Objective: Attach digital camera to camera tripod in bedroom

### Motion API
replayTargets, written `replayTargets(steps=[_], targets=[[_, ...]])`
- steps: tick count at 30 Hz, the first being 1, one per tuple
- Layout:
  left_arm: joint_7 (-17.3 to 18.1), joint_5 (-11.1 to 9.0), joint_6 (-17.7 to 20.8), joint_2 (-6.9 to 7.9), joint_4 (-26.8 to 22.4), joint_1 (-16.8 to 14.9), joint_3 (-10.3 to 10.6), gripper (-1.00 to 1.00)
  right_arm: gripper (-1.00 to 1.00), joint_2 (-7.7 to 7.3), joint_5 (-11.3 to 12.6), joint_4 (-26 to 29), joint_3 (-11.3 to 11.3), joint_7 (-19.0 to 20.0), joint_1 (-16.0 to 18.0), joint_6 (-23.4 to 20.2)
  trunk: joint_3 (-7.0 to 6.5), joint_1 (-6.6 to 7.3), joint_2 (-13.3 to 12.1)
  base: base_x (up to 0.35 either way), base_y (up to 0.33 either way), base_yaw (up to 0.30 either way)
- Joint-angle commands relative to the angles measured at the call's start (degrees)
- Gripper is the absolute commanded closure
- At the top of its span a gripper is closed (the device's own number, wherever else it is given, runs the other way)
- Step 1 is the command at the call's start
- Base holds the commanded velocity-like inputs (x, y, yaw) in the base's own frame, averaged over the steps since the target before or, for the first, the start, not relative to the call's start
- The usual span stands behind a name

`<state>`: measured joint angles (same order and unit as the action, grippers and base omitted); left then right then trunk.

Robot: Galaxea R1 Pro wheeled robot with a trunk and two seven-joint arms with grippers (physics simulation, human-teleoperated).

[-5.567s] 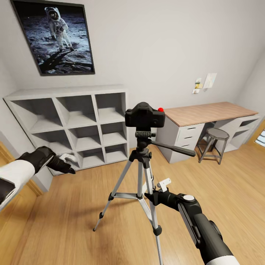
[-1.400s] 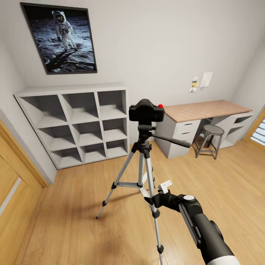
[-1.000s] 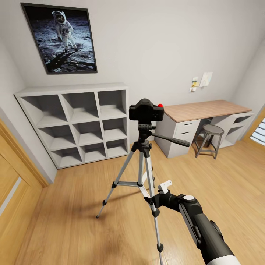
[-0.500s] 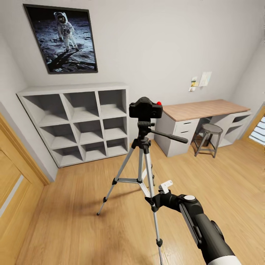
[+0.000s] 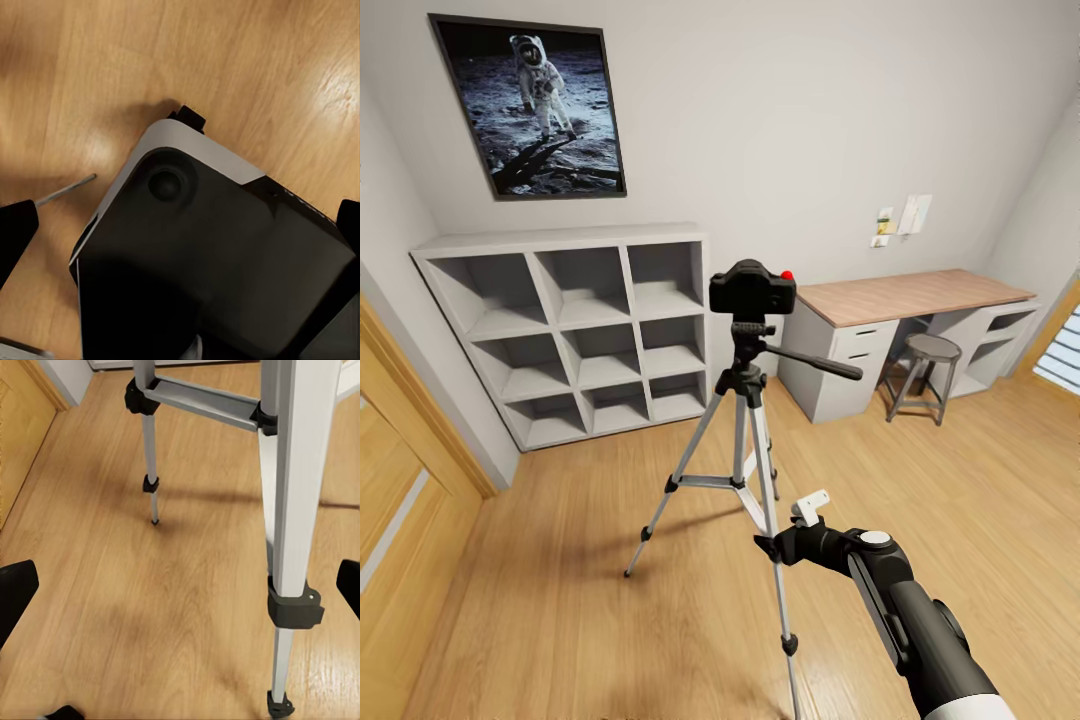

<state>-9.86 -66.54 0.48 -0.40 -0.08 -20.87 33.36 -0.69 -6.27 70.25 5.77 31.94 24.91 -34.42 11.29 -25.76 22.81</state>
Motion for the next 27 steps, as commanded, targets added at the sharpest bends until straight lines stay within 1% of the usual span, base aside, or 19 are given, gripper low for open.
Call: replayTargets(steps=[1, 6, 9, 20, 27], targets=[[-0.2, -0.2, 0.1, -0.10, 0.0, 0.0, 0.5, -1.00, -1.00, -0.05, -0.6, 0.1, 0.0, 0.4, 0.0, -0.1, 0.11, -0.03, 0.1, -0.028, -0.007, 0.000], [-0.2, -0.1, 0.1, -0.26, 0.0, 0.0, 0.5, -1.00, -1.00, -0.05, -0.6, 0.1, 0.0, 0.4, 0.0, -0.1, 0.11, -0.03, 0.1, -0.016, -0.016, 0.000], [-0.2, 0.0, 0.1, -0.42, 0.0, 0.0, 0.5, -1.00, -1.00, -0.06, -0.6, 0.1, 0.0, 0.4, 0.0, -0.1, 0.11, -0.03, 0.1, -0.051, -0.166, 0.000], [-0.2, 0.0, 0.1, -0.51, 0.0, 0.0, 0.5, -1.00, -1.00, -0.03, -0.6, 0.0, 0.0, 0.4, 0.0, -0.1, 0.11, -0.03, 0.1, -0.083, -0.254, 0.000], [-0.2, -0.1, 0.1, -0.55, 0.0, 0.0, 0.5, -1.00, -1.00, -0.07, -0.5, -0.3, 0.0, 0.3, 0.0, 0.0, 0.11, -0.03, 0.1, -0.162, -0.246, 0.000]])
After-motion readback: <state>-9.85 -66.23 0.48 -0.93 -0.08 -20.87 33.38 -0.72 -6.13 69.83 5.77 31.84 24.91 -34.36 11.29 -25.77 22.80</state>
